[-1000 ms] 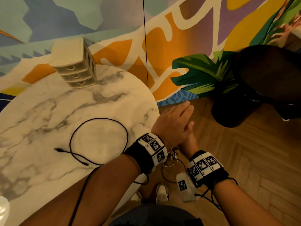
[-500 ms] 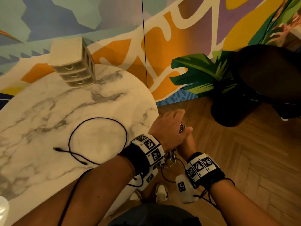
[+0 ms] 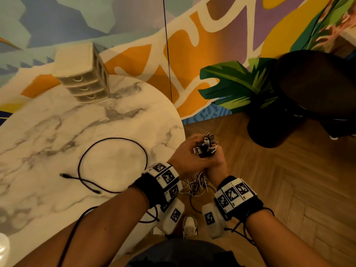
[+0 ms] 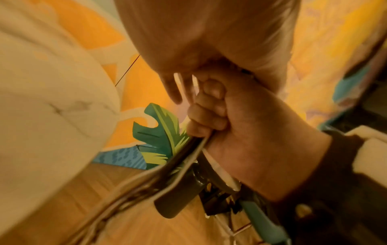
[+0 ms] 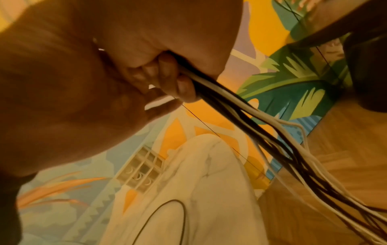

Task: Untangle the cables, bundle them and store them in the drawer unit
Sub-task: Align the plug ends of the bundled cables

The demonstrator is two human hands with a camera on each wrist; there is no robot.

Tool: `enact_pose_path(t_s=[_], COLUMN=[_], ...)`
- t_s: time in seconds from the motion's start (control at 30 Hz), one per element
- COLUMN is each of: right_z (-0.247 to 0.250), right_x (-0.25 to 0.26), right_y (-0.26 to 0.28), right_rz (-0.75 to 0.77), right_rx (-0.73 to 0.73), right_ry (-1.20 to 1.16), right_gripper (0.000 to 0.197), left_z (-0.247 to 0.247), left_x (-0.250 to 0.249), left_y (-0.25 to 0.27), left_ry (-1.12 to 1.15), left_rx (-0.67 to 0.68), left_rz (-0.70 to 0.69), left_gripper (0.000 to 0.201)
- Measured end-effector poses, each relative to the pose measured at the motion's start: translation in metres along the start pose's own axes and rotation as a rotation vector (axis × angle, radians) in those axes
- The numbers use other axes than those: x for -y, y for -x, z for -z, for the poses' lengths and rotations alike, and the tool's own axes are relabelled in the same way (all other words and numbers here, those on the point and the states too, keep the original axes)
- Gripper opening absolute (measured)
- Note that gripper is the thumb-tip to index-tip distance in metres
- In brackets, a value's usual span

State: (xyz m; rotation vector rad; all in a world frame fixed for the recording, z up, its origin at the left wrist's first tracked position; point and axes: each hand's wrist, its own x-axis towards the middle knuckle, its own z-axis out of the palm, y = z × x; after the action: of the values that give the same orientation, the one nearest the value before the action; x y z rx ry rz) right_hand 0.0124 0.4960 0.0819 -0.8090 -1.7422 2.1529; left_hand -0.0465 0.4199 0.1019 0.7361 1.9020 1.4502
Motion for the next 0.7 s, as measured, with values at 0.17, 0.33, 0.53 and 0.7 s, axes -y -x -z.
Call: enact_pose_path(t_s=[0.17,0.33,0.53,0.7], right_z=[-0.002,0.001,0.003,0.012], right_x=[-0.002,-0.005,-0.020,-0.045], right_y=[-0.006,-0.008,-0.012,-0.012], right_rz=[-0.033,-0.063,0.026,-0.164], right_rx=[0.034,0.059,0.164,0.133], right_ry=[-0.302,0.020,0.298,0.477], right_gripper=[0.044,0.032,0.023,0.030], left_z=[-0.013,-0.017,-0.002,0.073], left_x=[-0.008,-0.017,-0.018,0.050], left_y=[-0.002,-0.006,-0.009,0.013], left_ry=[0.043,0.093,0.063,-0.541], left_rx=[-0.210,-0.362,-0.087,0.057], left_rz=[-0.023,0.043,0.073,0.223], left_gripper=[0.031,0.018,0.015,0.036])
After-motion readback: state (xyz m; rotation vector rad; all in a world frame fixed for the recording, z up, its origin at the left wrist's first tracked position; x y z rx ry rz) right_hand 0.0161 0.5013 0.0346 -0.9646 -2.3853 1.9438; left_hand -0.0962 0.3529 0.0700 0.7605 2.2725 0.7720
